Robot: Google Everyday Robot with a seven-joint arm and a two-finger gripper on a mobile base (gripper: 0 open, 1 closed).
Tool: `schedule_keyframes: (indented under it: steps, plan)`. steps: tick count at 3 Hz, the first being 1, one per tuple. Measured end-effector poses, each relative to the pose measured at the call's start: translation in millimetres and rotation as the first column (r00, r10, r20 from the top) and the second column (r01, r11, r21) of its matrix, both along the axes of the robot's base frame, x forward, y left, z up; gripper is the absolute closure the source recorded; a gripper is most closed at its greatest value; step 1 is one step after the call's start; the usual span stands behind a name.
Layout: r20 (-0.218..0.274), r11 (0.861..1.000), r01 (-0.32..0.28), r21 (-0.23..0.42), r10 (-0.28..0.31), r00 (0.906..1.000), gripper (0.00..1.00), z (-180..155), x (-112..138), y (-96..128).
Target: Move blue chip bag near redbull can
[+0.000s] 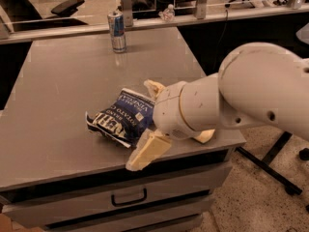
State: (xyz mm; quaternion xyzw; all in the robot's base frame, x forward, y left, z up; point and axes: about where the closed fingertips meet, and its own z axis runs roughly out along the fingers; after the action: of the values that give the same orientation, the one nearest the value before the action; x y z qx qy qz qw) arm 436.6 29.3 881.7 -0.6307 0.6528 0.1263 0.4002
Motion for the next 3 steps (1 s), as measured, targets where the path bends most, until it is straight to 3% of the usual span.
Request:
schedule_keyframes:
  steps: [1, 3]
  plan:
    - [-0.012, 1.0, -0.018, 0.004, 0.018, 0.9998, 0.0, -12, 5, 15]
    - [-0.049, 0.997, -0.08, -0.015, 0.08, 0.9956, 0.49, -30, 14, 33]
